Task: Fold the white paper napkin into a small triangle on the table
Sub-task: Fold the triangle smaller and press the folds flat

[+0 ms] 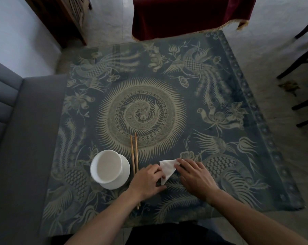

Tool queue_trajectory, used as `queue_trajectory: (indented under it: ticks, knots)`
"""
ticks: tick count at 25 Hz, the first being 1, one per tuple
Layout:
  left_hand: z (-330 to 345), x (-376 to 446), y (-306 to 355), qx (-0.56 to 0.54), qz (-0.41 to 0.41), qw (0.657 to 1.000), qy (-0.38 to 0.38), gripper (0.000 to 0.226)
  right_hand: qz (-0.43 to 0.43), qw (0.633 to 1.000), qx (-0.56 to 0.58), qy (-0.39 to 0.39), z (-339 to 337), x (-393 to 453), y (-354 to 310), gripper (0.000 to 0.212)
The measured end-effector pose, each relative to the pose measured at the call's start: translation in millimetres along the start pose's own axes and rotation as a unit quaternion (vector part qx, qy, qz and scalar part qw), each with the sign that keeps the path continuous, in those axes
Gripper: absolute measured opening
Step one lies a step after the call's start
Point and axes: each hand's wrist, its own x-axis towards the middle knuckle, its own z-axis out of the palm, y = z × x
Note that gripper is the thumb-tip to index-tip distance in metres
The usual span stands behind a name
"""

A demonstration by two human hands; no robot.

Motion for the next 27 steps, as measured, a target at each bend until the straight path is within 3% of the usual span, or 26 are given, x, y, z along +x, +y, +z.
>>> queue_trajectory:
  ticks: [6,11,14,27]
  knots:
    - [4,12,20,0.061,0.058,0.992,0.091,0.032,-0.001,0.999,-0.021,-0.037,9,-3,-14,0.058]
    - [20,8,27,0.097,-0.035,0.995,-0.014,0.063,0.013,0.996,-0.031,-0.086,16,-9,-16,0.067]
    - [31,5,23,0.116,-0.034,0.989,-0.08,0.074,0.012,0.995,-0.031,-0.096,14,-9,-17,0.073]
    - [33,4,16,0.16,-0.037,0.98,-0.115,0.08,0.024,0.993,-0.028,-0.108,11,-9,-14,0.076]
